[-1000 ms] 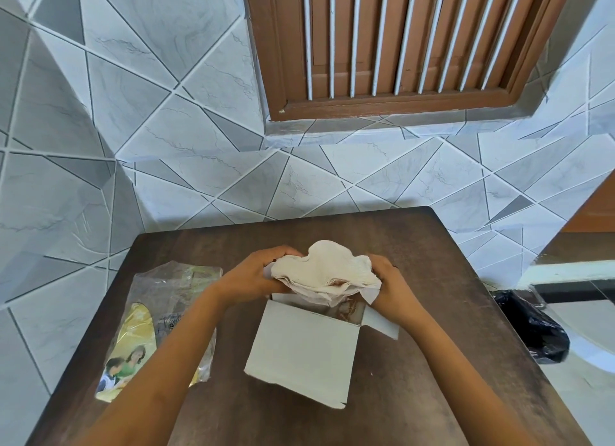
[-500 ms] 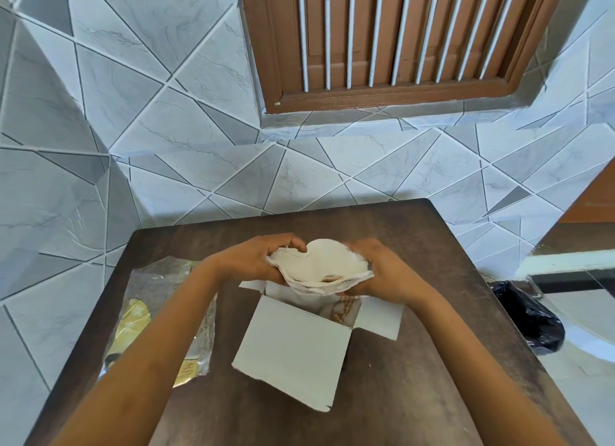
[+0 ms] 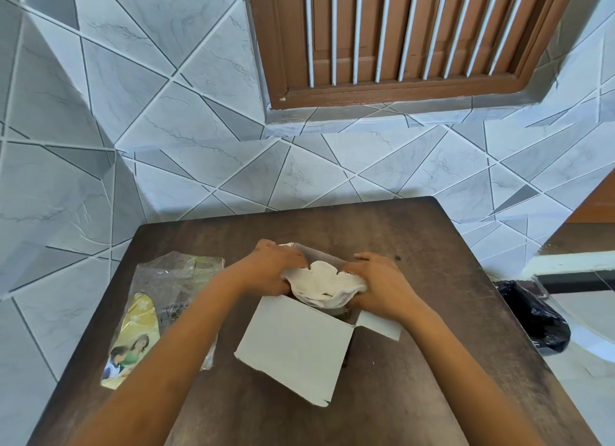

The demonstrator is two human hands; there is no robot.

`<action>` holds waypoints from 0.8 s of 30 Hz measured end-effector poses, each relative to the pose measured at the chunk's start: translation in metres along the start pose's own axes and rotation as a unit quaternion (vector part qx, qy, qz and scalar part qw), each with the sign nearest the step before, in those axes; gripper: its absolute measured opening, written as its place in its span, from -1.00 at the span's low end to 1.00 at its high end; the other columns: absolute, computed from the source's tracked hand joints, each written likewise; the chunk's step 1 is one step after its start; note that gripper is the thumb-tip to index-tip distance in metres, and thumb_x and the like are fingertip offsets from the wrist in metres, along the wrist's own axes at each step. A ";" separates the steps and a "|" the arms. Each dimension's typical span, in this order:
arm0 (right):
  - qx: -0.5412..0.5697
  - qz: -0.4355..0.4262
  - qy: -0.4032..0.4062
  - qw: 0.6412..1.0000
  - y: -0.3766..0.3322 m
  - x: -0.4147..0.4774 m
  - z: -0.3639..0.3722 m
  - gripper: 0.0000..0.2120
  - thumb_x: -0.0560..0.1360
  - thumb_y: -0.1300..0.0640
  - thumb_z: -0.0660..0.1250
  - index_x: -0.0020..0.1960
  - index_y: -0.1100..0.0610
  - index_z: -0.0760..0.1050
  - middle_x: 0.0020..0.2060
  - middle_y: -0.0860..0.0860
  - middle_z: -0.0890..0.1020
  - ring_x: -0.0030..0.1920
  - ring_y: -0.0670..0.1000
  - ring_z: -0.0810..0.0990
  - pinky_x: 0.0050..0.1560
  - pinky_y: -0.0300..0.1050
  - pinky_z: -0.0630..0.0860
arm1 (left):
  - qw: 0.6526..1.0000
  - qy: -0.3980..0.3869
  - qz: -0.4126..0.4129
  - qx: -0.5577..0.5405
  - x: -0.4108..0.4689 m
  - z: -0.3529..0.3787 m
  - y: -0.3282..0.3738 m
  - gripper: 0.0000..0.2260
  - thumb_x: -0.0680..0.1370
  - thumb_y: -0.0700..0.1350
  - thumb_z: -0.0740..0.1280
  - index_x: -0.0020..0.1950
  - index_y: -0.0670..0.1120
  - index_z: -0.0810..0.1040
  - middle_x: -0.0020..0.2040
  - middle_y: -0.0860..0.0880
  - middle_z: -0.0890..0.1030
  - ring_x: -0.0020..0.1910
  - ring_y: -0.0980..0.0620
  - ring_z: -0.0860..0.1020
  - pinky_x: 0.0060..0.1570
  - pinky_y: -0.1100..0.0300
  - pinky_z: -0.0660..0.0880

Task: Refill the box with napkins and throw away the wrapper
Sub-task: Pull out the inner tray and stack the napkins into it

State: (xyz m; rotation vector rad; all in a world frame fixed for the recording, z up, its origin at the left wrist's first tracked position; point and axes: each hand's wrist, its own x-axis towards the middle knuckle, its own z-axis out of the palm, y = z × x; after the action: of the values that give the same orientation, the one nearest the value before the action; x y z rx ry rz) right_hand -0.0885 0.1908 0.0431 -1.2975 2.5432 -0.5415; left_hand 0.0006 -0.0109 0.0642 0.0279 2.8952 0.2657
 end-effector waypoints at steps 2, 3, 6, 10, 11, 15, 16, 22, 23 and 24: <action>-0.059 0.013 -0.030 0.998 -0.003 0.005 -0.001 -0.56 0.40 -0.04 0.34 0.27 -0.07 0.45 0.26 0.03 0.53 0.44 0.01 0.24 0.40 0.00 0.14 | 0.999 -0.011 -0.013 0.041 0.003 0.004 0.005 -0.71 0.46 -0.13 0.30 0.18 0.01 0.49 0.18 0.02 0.55 0.24 0.02 0.42 0.31 -0.01 0.10; -0.090 0.020 -0.037 0.995 -0.005 0.009 -0.002 -0.57 0.41 -0.03 0.32 0.27 -0.05 0.45 0.26 0.04 0.53 0.44 0.02 0.24 0.42 0.03 0.11 | 0.998 -0.012 -0.019 0.055 0.005 0.003 0.007 -0.74 0.46 -0.14 0.29 0.14 0.01 0.50 0.14 0.02 0.57 0.21 0.01 0.44 0.30 -0.02 0.08; -0.207 0.019 -0.032 0.978 -0.011 0.024 -0.006 -0.63 0.43 0.04 0.28 0.23 -0.03 0.48 0.24 0.04 0.54 0.44 0.04 0.23 0.45 0.08 0.03 | 0.990 -0.015 -0.029 0.135 0.012 -0.003 0.014 -0.82 0.47 -0.07 0.29 0.07 0.01 0.51 0.03 -0.01 0.61 0.09 -0.04 0.47 0.23 0.00 0.15; -0.255 0.002 -0.010 0.967 -0.018 0.046 -0.014 -0.59 0.47 0.14 0.26 0.31 -0.05 0.41 0.29 0.02 0.51 0.46 0.07 0.17 0.46 0.13 -0.05 | 0.978 -0.009 -0.072 0.194 0.020 -0.005 0.020 -0.81 0.48 0.03 0.27 -0.01 -0.05 0.52 -0.03 -0.04 0.62 0.02 -0.05 0.54 0.19 0.00 0.19; -0.251 0.001 -0.014 0.968 -0.019 0.049 -0.015 -0.57 0.48 0.14 0.24 0.33 -0.05 0.38 0.30 0.03 0.50 0.47 0.08 0.16 0.46 0.14 -0.06 | 0.978 -0.008 -0.086 0.192 0.020 -0.004 0.020 -0.80 0.49 0.04 0.27 -0.01 -0.05 0.53 -0.02 -0.04 0.62 0.03 -0.05 0.54 0.21 -0.01 0.19; -0.216 0.005 -0.073 0.974 -0.015 0.059 -0.017 -0.42 0.45 0.11 0.27 0.43 -0.08 0.19 0.38 0.00 0.41 0.47 0.12 0.13 0.45 0.16 -0.04 | 0.982 0.002 -0.114 0.152 0.015 -0.003 0.013 -0.78 0.48 0.07 0.29 0.01 -0.03 0.51 0.03 -0.02 0.61 0.08 -0.04 0.52 0.21 -0.02 0.19; -0.208 0.005 -0.085 0.974 -0.013 0.060 -0.019 -0.38 0.43 0.09 0.30 0.43 -0.08 0.18 0.38 0.01 0.40 0.47 0.12 0.13 0.45 0.15 -0.04 | 0.984 0.005 -0.112 0.140 0.013 -0.004 0.012 -0.77 0.47 0.09 0.29 0.03 -0.02 0.50 0.05 -0.01 0.61 0.09 -0.04 0.52 0.20 -0.01 0.20; -0.184 -0.028 -0.062 0.981 -0.006 0.059 -0.025 -0.39 0.38 -0.07 0.34 0.39 -0.08 0.27 0.30 0.06 0.47 0.41 0.12 0.23 0.42 0.08 0.05 | 0.994 0.023 -0.103 0.028 0.009 -0.011 0.013 -0.51 0.42 0.10 0.36 0.31 0.10 0.33 0.20 0.06 0.56 0.18 -0.04 0.51 0.22 -0.04 0.21; -0.176 -0.030 -0.055 0.982 -0.006 0.059 -0.023 -0.43 0.39 -0.08 0.33 0.37 -0.09 0.31 0.27 0.04 0.50 0.38 0.12 0.25 0.41 0.07 0.07 | 0.995 0.019 -0.099 0.012 0.009 -0.012 0.015 -0.48 0.42 0.09 0.36 0.34 0.12 0.30 0.23 0.06 0.55 0.21 -0.03 0.49 0.25 -0.05 0.20; -0.173 -0.030 -0.052 0.983 -0.008 0.059 -0.020 -0.48 0.40 -0.08 0.32 0.35 -0.09 0.35 0.24 0.03 0.51 0.36 0.12 0.27 0.40 0.06 0.08 | 0.996 0.012 -0.094 -0.002 0.010 -0.013 0.017 -0.48 0.43 0.09 0.35 0.36 0.13 0.29 0.25 0.07 0.53 0.23 -0.03 0.48 0.27 -0.08 0.21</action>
State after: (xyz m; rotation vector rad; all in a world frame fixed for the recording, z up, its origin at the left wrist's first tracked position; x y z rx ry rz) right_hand -0.1244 0.1423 0.0619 -1.4726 2.5960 -0.0357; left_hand -0.0124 0.0035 0.0770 -0.2480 2.8943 0.2390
